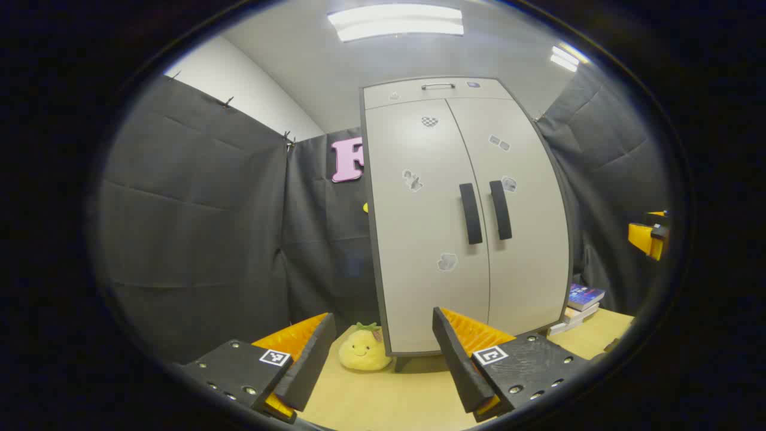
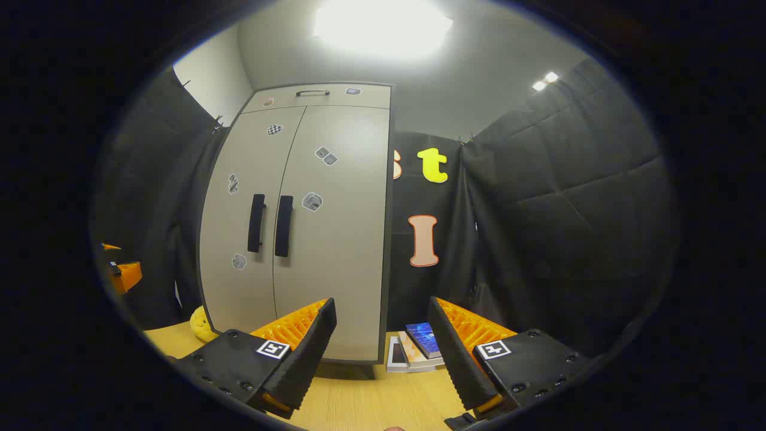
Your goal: Open the right door of the double-door shoe cabinet with the right hand, and open the left door with the left hand.
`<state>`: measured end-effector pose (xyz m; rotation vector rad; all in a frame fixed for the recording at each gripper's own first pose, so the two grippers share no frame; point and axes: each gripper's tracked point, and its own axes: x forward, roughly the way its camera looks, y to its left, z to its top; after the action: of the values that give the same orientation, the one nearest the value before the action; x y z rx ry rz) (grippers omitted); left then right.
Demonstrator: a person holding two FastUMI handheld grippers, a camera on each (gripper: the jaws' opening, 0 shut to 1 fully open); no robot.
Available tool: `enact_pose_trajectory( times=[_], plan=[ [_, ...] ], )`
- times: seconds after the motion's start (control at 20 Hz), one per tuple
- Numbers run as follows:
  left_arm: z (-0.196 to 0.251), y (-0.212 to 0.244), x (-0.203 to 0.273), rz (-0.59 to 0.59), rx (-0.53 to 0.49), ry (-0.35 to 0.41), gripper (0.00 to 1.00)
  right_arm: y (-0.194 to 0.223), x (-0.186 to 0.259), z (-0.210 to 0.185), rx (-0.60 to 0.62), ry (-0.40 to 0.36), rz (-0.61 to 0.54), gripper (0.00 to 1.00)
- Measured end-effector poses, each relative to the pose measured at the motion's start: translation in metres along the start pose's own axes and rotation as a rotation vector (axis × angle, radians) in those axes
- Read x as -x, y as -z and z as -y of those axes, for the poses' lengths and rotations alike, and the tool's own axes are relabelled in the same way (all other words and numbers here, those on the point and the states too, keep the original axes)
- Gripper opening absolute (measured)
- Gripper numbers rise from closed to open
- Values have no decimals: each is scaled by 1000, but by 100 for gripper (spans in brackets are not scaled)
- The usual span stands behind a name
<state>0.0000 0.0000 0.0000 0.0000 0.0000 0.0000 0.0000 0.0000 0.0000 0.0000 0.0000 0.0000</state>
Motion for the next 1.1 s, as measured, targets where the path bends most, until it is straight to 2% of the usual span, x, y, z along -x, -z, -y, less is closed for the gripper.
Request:
enact_pose_trajectory(
  times=[0.55,1.1],
  plan=[
    [-4,-3,3,13,-8,-7,94,-2,6,-3,1,-12,17,97],
    [-14,7,11,10,-23,-22,93,-17,-12,-33,-34,-75,6,97]
  ],
)
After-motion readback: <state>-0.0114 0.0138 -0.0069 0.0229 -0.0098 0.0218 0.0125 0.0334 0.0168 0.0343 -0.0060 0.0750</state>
